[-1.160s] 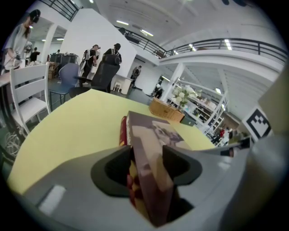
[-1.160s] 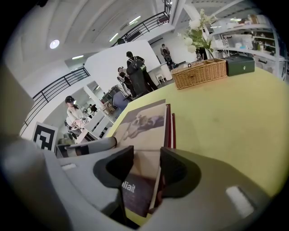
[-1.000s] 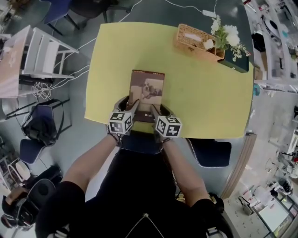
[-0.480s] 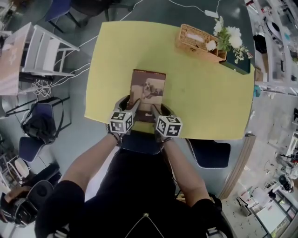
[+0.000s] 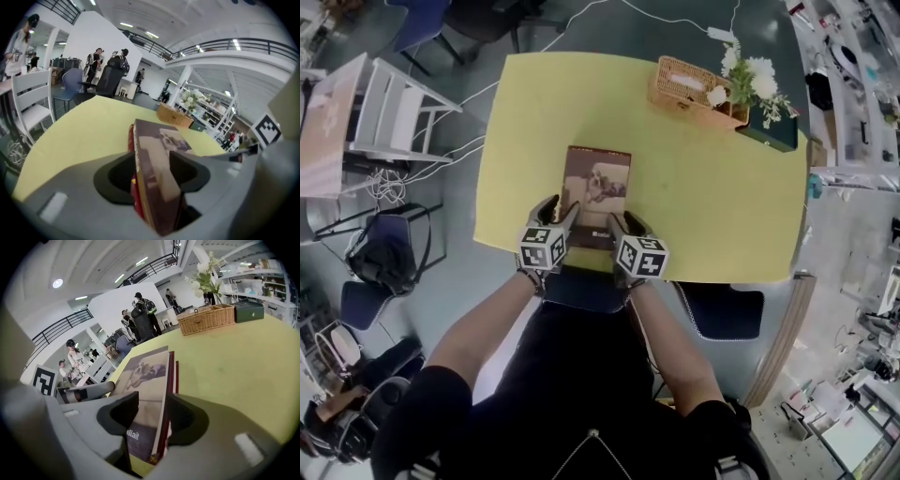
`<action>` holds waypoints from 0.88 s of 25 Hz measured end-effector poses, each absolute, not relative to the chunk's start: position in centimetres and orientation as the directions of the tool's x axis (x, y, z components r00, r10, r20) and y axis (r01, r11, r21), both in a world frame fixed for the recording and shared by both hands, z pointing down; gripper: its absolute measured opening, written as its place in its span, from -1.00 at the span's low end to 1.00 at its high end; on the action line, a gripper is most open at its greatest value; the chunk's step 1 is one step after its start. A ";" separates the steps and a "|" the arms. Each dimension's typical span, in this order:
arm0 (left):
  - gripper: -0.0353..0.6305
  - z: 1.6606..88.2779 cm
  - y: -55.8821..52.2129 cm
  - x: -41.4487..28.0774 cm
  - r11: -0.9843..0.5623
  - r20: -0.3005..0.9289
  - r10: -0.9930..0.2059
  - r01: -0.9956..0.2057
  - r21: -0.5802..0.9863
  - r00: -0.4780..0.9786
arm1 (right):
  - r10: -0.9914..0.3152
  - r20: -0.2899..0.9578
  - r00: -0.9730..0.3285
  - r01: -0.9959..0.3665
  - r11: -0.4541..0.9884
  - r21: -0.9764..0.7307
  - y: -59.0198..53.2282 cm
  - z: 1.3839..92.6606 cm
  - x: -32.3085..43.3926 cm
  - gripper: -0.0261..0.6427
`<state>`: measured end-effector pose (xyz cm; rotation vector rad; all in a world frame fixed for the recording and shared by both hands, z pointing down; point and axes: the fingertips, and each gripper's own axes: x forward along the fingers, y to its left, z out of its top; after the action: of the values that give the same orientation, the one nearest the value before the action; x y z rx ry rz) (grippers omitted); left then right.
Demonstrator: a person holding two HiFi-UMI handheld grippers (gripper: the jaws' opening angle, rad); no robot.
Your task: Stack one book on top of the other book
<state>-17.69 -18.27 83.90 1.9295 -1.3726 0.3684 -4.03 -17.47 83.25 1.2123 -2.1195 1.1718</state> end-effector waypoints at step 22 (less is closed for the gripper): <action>-0.87 52.8 -13.7 -16.4 -0.526 0.153 -0.803 -0.805 0.273 0.576 | -0.779 0.243 -0.579 -0.809 0.511 -0.290 -13.7 51.6 -2.9 -0.91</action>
<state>-16.44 -13.67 52.75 2.4980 -1.3165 0.0112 -2.88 -13.69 51.61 1.4001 -2.6591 0.5766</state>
